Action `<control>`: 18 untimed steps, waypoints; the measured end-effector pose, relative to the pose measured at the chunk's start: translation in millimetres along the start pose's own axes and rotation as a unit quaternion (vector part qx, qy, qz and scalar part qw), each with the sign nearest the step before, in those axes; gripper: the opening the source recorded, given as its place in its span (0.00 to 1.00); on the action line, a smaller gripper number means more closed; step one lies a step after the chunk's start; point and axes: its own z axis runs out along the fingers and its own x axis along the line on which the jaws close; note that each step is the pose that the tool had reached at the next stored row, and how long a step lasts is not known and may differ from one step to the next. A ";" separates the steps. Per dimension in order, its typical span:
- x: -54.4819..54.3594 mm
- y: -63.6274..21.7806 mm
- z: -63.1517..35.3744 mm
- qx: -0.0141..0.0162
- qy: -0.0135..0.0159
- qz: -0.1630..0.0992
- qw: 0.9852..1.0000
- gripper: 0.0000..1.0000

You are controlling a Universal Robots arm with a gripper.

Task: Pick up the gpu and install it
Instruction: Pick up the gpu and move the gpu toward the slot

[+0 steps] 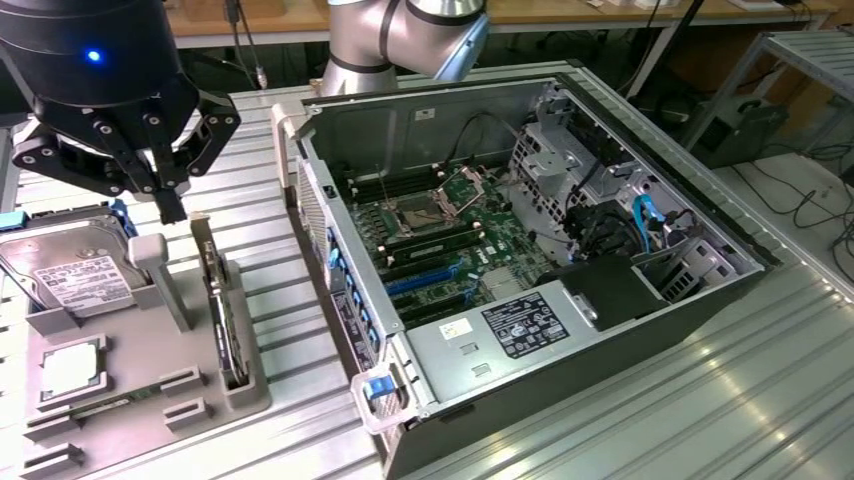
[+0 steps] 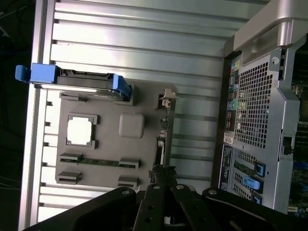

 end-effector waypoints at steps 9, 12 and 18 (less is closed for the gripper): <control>0.0 0.0 0.0 0.000 0.000 0.000 1.000 0.42; 0.0 0.0 1.1 0.000 0.000 0.000 1.000 0.54; -5.1 -1.3 19.6 0.003 -0.001 0.029 1.000 0.66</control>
